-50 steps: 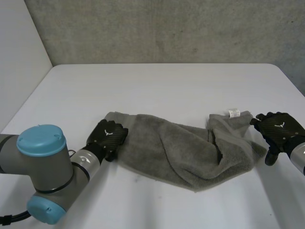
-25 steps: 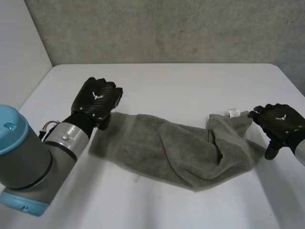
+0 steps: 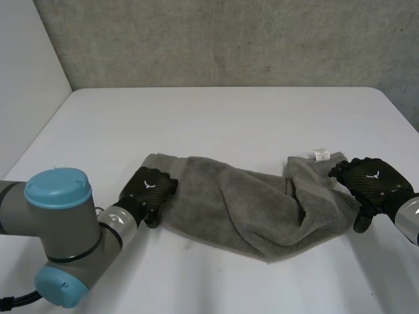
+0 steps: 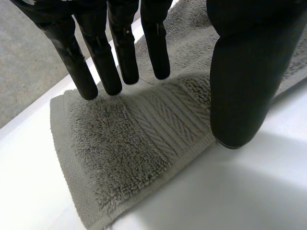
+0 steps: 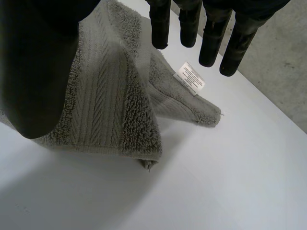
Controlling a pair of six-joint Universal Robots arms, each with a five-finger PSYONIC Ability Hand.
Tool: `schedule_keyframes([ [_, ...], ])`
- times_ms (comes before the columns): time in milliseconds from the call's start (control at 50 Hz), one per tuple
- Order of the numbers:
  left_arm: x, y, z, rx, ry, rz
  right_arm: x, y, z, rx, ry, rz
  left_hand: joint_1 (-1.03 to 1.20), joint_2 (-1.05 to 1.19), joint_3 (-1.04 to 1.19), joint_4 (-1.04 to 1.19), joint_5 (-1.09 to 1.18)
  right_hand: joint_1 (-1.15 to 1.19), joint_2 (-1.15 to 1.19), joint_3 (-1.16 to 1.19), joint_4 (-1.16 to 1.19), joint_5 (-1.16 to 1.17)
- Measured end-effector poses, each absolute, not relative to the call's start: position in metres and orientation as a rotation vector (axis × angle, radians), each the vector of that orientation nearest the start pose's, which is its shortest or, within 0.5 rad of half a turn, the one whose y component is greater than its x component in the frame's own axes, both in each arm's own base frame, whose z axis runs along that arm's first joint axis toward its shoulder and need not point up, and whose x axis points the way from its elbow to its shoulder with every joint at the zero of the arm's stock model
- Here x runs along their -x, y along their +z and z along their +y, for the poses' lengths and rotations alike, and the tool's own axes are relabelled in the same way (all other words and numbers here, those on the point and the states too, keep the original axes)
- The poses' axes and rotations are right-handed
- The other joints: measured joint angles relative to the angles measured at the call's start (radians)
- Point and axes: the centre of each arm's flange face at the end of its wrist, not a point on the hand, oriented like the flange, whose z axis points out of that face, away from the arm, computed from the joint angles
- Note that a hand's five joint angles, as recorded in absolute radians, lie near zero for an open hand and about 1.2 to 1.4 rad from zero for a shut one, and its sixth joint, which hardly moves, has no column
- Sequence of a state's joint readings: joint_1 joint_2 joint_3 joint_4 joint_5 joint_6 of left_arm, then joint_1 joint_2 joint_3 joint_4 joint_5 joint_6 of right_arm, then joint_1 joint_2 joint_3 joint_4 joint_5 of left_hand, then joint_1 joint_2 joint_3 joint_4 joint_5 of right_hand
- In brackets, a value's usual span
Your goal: Fold the towel.
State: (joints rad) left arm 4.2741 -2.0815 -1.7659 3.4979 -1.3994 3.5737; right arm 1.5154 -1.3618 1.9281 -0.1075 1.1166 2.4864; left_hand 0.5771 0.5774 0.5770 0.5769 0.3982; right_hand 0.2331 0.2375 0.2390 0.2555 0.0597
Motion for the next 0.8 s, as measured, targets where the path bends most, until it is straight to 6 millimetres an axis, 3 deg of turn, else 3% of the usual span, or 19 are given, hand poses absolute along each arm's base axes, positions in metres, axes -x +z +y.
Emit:
schedule_keyframes([
  [520, 0.282, 0.115, -0.256, -1.251, -1.99, 2.292, -0.156, 0.159, -0.276, 1.124, -1.707, 2.378, 0.577, 0.62, 0.617, 0.62, 0.6, 0.0, 0.0, 0.0, 0.0, 0.0],
  [580, 0.282, 0.129, -0.257, -1.231, -2.036, 2.255, -0.156, 0.161, -0.277, 1.123, -1.714, 2.375, 0.585, 0.632, 0.629, 0.633, 0.608, 0.0, 0.0, 0.0, 0.0, 0.0],
  [640, 0.282, 0.155, -0.256, -1.198, -2.122, 2.189, -0.155, 0.163, -0.278, 1.12, -1.724, 2.372, 0.59, 0.636, 0.634, 0.637, 0.613, 0.0, 0.0, 0.0, 0.0, 0.0],
  [800, 0.278, 0.251, -0.239, -1.057, -2.446, 1.965, -0.155, 0.18, -0.282, 1.121, -1.731, 2.366, 0.59, 0.639, 0.638, 0.641, 0.613, 0.0, 0.0, 0.0, 0.0, 0.0],
])
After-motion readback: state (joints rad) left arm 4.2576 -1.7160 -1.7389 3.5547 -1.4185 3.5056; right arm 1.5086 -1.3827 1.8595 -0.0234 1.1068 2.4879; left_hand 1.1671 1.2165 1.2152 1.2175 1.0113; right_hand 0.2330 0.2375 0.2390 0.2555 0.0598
